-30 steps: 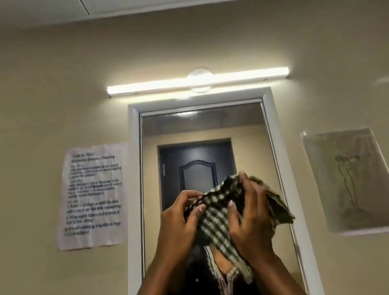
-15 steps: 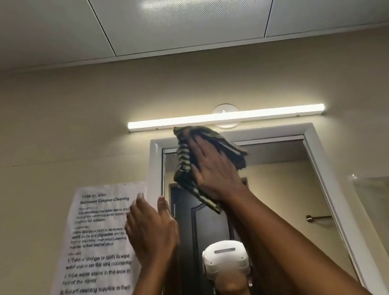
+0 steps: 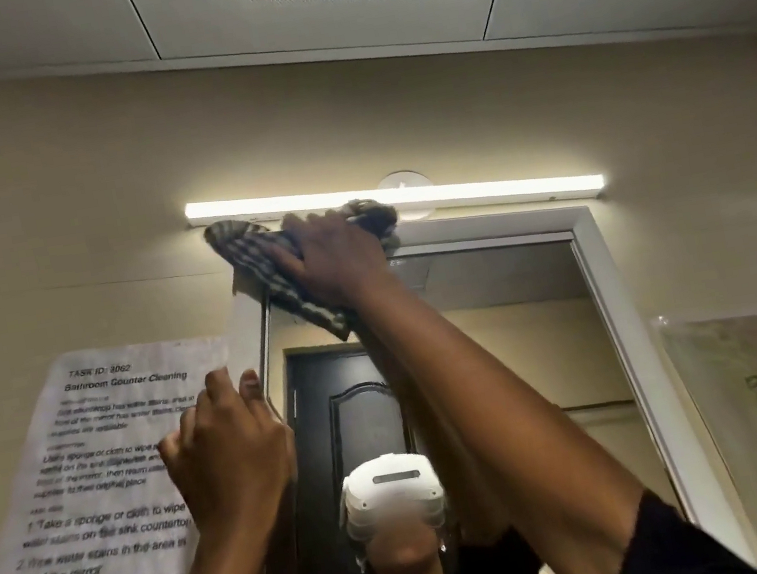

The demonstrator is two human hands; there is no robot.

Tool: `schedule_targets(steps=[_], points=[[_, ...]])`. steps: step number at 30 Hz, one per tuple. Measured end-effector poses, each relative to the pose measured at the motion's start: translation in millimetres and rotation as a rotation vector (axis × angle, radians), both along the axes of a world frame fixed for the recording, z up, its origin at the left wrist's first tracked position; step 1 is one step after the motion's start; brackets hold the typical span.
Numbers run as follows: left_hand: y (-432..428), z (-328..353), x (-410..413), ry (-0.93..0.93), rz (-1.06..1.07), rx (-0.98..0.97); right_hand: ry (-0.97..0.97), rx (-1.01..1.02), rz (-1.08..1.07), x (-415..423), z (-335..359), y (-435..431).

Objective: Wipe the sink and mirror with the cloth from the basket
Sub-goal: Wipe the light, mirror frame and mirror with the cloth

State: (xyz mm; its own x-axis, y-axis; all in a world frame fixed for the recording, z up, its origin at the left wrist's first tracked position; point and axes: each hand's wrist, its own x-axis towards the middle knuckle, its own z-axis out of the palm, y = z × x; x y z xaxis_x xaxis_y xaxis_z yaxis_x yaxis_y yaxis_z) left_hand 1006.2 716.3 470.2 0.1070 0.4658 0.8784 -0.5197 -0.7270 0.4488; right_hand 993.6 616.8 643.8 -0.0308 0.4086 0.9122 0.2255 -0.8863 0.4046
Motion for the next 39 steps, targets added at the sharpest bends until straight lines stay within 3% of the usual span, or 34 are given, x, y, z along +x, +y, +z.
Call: schedule_targets(steps=[9,15,22,25,28,33,36,39], points=[[1,-3,1,-0.062,-0.096,-0.003,-0.003,0.332,-0.076,-53,-27,-176],[-1,-5,-2,-0.055,-0.113,-0.005,-0.089,0.425,-0.263,-48,-57,-220],[-1,-5,-6,-0.049,-0.157,-0.031,0.096,0.584,-0.262,-62,-207,-211],[-2,-5,-7,-0.056,-0.171,-0.054,0.075,0.561,-0.249,-68,-250,-199],[-3,-4,-6,-0.082,-0.190,-0.080,0.089,0.583,-0.258,-66,-235,-199],[-1,-4,0,-0.159,-0.207,-0.113,0.112,0.588,-0.106,-51,-129,-172],[-3,-1,4,-0.199,-0.219,-0.129,0.089,0.502,-0.115,-44,-75,-124],[-2,0,4,-0.192,-0.240,-0.142,0.069,0.251,-0.187,-24,-67,-66]])
